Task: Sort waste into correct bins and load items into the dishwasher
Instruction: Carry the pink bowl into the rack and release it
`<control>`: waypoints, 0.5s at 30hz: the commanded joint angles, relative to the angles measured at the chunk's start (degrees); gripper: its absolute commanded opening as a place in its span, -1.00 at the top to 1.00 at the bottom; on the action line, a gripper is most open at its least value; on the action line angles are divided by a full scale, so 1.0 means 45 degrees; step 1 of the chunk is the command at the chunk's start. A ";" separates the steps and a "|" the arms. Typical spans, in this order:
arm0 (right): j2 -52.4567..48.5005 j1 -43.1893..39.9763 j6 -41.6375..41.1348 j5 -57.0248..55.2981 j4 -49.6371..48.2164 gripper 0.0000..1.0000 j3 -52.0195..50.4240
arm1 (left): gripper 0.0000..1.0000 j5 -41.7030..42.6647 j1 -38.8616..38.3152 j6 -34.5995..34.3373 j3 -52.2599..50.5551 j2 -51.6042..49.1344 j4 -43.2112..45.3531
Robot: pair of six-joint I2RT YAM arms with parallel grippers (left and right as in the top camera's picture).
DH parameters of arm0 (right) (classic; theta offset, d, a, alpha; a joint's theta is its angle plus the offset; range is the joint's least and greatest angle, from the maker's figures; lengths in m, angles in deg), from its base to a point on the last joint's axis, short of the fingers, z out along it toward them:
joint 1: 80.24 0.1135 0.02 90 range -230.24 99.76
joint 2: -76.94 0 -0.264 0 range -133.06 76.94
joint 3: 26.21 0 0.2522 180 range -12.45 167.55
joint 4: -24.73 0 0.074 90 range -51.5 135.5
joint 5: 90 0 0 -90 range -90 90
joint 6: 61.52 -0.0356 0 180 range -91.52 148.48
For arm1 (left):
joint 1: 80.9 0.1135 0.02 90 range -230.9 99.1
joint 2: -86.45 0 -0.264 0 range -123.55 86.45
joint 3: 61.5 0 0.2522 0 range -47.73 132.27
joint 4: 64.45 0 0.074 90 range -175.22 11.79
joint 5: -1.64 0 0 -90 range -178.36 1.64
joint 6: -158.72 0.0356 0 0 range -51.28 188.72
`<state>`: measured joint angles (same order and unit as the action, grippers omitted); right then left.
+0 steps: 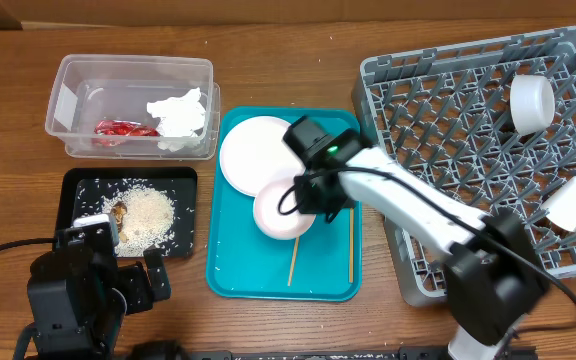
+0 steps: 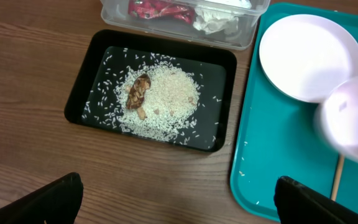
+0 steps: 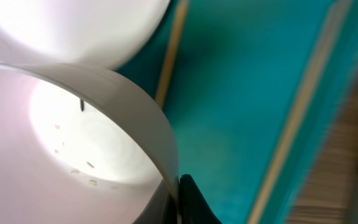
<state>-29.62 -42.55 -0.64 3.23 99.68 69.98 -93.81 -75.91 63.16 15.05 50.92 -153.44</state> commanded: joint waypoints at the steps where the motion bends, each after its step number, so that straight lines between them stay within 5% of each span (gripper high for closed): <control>1: 0.2312 -0.1044 0.0238 -0.3220 -0.0029 0.92 0.0879 | -1.00 -0.0146 0.0049 0.0053 0.0063 -0.0029 0.0015; 11: 0.3400 -0.4231 0.3959 -1.1322 -0.1889 0.92 0.0840 | -0.99 -0.0146 0.0049 0.0053 0.0063 -0.0029 0.0015; 15: 0.2841 -0.5226 0.3813 -1.3935 -0.2089 0.92 0.0840 | -0.99 -0.0146 0.0049 0.0053 0.0063 -0.0029 0.0015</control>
<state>-14.74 -63.27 13.65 -43.81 90.92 73.15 -93.81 -75.91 63.16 15.05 50.92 -153.44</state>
